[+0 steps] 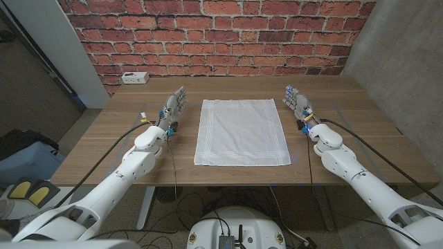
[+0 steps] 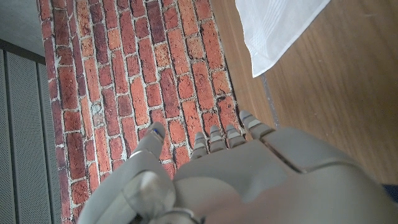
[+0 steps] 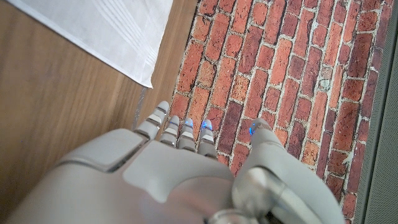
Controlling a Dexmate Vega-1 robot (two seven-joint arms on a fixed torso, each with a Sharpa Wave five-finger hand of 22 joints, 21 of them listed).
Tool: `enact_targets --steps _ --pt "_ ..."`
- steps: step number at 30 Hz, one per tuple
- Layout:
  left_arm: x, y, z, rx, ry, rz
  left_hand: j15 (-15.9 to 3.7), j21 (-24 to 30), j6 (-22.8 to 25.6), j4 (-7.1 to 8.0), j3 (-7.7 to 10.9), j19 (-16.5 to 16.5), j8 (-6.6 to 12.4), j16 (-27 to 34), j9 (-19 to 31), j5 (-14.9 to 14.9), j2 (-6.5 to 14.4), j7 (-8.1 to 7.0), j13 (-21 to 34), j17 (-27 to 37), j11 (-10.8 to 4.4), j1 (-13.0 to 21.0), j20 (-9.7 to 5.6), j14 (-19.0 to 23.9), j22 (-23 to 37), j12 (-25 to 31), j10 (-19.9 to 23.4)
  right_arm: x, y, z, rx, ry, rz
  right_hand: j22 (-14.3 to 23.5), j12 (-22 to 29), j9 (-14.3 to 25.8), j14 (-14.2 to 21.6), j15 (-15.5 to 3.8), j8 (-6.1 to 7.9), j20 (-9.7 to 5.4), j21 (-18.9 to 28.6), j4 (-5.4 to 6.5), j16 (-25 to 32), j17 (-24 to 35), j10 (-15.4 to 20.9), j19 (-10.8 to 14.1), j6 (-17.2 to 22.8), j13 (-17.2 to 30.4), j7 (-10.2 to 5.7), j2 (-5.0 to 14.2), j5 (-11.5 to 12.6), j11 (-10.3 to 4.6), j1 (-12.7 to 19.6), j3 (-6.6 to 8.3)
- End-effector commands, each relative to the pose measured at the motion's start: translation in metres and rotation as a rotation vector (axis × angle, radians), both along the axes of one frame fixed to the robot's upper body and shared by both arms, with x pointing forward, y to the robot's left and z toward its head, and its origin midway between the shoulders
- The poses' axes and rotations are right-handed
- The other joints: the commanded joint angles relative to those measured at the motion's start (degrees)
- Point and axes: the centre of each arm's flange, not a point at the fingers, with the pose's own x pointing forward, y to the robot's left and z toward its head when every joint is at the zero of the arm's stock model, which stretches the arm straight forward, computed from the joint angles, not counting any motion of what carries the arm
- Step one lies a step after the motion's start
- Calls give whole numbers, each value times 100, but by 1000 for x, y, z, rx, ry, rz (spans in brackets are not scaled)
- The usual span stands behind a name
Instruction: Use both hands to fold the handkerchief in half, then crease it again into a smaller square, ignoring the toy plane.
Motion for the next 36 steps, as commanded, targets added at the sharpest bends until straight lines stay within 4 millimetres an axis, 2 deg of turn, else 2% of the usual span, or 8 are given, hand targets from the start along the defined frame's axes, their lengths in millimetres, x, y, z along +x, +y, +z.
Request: enact_targets --steps 1,5,7,10,23,26,36 --pt "4 -3 3 44 -3 26 -6 35 -21 -1 31 -16 21 38 15 35 -14 -49 11 20 -2 42 46 -47 12 40 -57 2 1 -2 -13 11 -21 13 29 28 8 44 22 -7 29 -9 20 18 -3 36 36 7 2 -2 29 53 61 58" --pt "0 -3 5 74 -22 60 12 30 -29 -5 32 -13 14 45 16 35 -15 -40 12 19 36 46 46 -40 12 49 -34 0 2 0 -37 6 -41 13 32 29 11 45 21 -5 28 -14 20 12 7 35 39 7 6 1 28 59 70 65" --pt "-3 -3 6 95 -33 80 41 22 18 -6 32 -18 30 44 19 35 -15 37 14 18 64 48 78 -50 14 53 -22 -2 3 1 -54 3 -54 13 32 28 16 51 20 -4 28 -16 22 10 9 35 38 7 3 4 28 53 75 69" --pt "-8 -3 8 135 -53 121 49 11 69 -7 33 -35 45 42 21 35 -14 73 16 18 72 49 111 -62 15 58 -8 -6 3 3 -84 1 -78 13 34 29 17 54 20 2 25 -20 22 6 15 30 43 7 0 7 27 48 83 75" --pt "-33 -12 17 312 -133 245 133 -48 111 -10 35 -139 35 43 29 36 -12 68 27 20 126 58 339 -128 27 84 62 -30 3 4 -219 -8 -199 13 64 31 56 38 51 13 21 -40 37 -20 112 28 160 5 50 37 23 57 138 120" --pt "-40 -13 19 336 -149 268 206 -77 94 -13 30 -206 23 23 31 36 -21 65 30 21 132 57 394 -208 31 87 73 -39 3 4 -254 -15 -235 13 65 32 70 36 54 16 20 -41 42 -24 120 25 177 5 59 49 23 61 148 131" --pt "-60 -14 19 423 -178 332 216 -113 110 -21 19 -294 25 9 34 34 -40 74 35 22 124 57 410 -315 38 63 15 -60 -1 -3 -322 -20 -287 13 79 34 128 25 48 18 27 -50 65 -37 178 49 192 5 54 71 17 81 189 168"
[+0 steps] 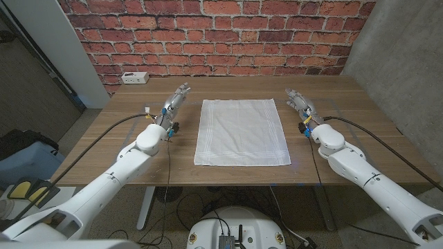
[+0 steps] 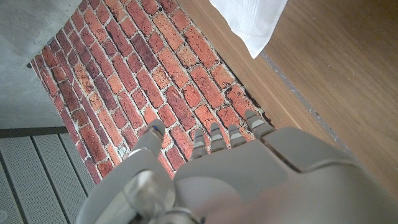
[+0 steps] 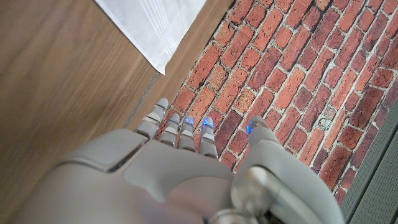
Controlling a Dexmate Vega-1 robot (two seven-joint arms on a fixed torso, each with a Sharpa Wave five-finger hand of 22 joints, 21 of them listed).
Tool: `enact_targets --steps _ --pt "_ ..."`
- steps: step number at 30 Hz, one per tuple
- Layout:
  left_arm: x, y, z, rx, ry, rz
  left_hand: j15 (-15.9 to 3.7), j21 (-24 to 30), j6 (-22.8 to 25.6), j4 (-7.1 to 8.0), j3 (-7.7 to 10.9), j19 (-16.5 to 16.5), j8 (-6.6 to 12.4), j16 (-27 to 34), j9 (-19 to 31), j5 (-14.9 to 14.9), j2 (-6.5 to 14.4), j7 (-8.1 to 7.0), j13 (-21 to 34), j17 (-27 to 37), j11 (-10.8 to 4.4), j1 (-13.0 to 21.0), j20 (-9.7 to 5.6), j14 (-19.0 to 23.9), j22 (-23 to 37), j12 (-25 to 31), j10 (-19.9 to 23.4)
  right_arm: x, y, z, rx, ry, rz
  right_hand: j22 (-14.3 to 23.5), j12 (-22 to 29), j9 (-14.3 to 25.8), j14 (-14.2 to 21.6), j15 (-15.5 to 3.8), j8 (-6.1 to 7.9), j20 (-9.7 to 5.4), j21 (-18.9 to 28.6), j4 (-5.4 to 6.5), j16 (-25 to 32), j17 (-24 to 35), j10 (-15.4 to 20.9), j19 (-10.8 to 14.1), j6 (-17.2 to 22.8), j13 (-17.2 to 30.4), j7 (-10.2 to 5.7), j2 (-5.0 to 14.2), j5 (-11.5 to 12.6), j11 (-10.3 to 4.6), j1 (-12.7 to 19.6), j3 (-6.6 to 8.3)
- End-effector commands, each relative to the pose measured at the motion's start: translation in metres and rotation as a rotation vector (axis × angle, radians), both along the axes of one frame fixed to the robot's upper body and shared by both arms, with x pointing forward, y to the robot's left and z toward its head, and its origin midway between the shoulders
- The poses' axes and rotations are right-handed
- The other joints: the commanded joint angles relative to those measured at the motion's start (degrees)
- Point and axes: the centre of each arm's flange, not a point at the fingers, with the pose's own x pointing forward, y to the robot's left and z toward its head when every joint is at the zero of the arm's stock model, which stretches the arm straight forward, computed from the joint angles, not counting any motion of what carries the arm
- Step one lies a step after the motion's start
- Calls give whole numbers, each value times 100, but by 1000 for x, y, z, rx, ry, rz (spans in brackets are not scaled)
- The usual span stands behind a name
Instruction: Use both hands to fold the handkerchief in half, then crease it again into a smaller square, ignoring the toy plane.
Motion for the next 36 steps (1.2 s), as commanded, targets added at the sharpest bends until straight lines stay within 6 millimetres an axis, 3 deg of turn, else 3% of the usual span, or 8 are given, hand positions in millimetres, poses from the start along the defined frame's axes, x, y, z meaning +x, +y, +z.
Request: enact_targets --steps 1,36 --pt "-23 0 1 124 -48 119 -21 -16 32 -22 17 -48 6 -12 7 33 -21 -7 13 24 -14 34 10 -91 35 0 -61 -29 -3 -4 -92 -15 -72 15 37 8 60 -2 25 19 28 13 33 5 49 53 61 7 -17 4 16 15 79 57" --pt "-83 -14 -12 386 -75 312 -16 -69 149 -26 -34 -217 24 2 12 18 -77 -10 20 27 -3 3 -2 -226 48 -11 -120 -91 1 -10 -343 -21 -211 14 46 11 122 -57 23 42 30 -20 50 -26 135 82 127 7 -29 21 2 -26 186 142"
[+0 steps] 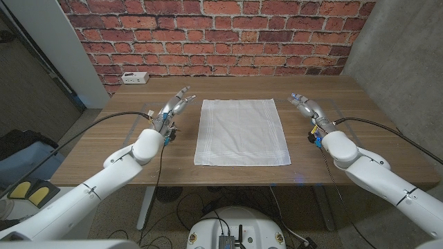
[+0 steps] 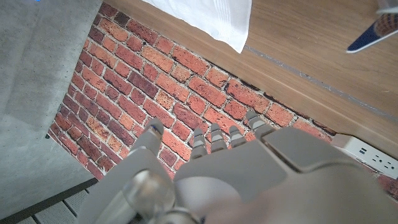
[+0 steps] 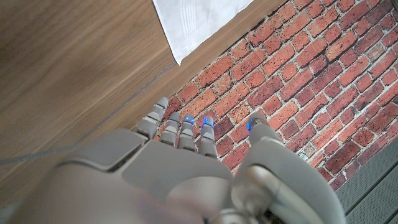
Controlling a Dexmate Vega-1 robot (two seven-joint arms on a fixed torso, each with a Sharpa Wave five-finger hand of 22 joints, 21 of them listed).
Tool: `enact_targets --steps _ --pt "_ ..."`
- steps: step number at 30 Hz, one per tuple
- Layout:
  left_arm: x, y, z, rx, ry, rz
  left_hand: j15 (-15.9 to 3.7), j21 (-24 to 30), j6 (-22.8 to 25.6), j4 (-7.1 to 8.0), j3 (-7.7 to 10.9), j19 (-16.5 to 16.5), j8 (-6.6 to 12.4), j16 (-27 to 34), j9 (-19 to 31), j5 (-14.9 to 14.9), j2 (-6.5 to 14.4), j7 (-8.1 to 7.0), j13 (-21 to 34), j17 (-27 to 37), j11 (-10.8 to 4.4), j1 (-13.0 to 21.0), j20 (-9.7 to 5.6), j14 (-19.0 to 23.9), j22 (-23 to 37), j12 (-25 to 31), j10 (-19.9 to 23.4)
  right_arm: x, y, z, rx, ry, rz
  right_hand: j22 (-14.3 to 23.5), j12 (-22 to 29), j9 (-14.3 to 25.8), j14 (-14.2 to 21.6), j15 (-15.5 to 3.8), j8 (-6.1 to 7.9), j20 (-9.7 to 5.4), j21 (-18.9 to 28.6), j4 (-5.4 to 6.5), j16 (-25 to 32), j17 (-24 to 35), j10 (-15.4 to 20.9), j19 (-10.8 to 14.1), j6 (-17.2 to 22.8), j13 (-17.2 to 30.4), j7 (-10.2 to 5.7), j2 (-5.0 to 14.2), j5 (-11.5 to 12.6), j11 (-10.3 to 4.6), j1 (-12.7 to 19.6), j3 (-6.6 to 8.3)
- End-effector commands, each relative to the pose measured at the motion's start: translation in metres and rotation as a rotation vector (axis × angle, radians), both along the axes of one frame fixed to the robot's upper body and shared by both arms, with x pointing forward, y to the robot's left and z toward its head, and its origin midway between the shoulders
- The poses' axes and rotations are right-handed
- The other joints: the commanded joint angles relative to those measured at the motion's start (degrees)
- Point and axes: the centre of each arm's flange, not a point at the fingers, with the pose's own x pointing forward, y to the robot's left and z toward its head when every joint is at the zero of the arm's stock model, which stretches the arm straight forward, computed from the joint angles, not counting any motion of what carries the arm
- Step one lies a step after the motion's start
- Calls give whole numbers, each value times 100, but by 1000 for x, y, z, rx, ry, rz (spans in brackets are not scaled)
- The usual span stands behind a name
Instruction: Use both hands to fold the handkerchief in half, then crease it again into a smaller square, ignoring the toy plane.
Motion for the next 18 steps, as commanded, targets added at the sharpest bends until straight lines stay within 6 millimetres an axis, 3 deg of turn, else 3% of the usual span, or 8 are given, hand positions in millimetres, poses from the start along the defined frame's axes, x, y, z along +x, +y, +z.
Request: enact_targets --steps 1,18 --pt "-25 -5 -7 80 -18 69 14 -22 46 0 -11 -71 23 4 14 18 -76 -9 22 28 -6 3 14 -54 21 -13 -42 -22 4 -1 -93 -8 -46 15 43 13 0 4 23 10 30 -20 28 0 38 49 37 8 2 13 2 5 75 51" --pt "-59 -3 -26 149 -7 126 12 -25 43 12 -38 -106 12 10 15 6 -99 -5 24 33 -24 -30 5 -99 24 -25 -94 -48 12 -11 -194 2 -96 13 34 15 -46 -42 11 -8 13 -36 6 -16 47 16 37 8 -11 4 -7 -26 120 82"
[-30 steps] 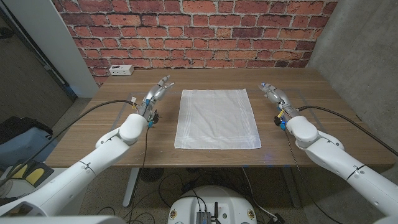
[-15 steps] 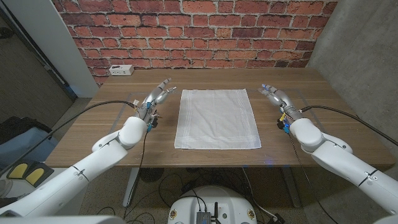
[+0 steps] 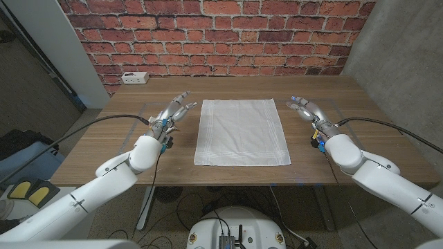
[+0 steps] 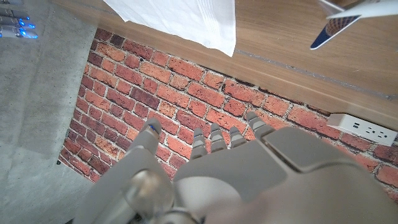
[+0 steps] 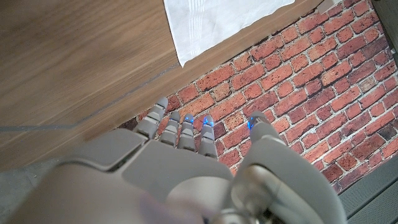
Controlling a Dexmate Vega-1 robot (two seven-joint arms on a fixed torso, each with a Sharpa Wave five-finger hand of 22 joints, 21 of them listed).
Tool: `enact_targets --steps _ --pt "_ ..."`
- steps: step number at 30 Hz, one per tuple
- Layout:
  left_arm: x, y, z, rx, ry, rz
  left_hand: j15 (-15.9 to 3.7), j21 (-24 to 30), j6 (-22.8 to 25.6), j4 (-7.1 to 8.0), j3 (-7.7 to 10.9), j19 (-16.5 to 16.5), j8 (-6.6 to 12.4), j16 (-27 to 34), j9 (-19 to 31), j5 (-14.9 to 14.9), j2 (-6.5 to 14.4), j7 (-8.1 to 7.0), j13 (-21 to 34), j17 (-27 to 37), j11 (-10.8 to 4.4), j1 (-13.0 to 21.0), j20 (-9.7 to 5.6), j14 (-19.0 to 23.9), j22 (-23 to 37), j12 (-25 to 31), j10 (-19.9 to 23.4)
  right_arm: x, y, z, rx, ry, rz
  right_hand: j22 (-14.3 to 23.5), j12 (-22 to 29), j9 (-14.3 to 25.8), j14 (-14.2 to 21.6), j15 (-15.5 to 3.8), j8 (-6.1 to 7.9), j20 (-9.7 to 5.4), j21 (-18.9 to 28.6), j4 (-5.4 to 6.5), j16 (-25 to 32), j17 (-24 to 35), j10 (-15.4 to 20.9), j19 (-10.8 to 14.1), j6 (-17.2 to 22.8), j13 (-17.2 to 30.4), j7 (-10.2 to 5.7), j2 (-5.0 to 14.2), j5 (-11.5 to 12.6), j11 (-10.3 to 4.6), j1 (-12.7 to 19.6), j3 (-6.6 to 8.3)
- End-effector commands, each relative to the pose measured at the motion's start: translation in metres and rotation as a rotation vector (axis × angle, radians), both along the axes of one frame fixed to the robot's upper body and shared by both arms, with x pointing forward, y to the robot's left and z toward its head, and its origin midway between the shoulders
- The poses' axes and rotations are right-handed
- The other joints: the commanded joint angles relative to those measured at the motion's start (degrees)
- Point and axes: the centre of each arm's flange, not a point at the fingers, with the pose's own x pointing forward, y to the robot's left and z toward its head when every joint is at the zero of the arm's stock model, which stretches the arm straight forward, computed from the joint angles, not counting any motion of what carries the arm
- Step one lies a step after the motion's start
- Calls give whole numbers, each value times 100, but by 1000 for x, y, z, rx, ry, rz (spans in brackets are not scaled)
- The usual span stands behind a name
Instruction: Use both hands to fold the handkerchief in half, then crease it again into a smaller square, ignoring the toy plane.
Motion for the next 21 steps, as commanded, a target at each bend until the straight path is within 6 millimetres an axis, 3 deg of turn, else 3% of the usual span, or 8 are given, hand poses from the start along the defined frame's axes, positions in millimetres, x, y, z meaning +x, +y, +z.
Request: enact_targets --steps 1,21 --pt "-26 0 -13 56 4 45 10 -3 44 14 -41 -35 11 12 16 5 -80 -7 25 34 -14 -12 12 -40 25 -3 -58 -20 5 -6 -68 2 -34 13 33 15 -23 -21 10 -6 13 -14 6 10 47 18 39 8 -15 -4 -7 -27 70 61" --pt "-42 -1 -28 107 18 77 -11 -6 22 24 -55 -73 -2 15 18 3 -75 3 26 35 -34 -31 10 -86 28 -12 -114 -47 11 -28 -144 24 -112 11 36 17 17 -70 19 -11 13 -30 18 -7 91 30 94 8 -31 3 -11 -62 129 106"
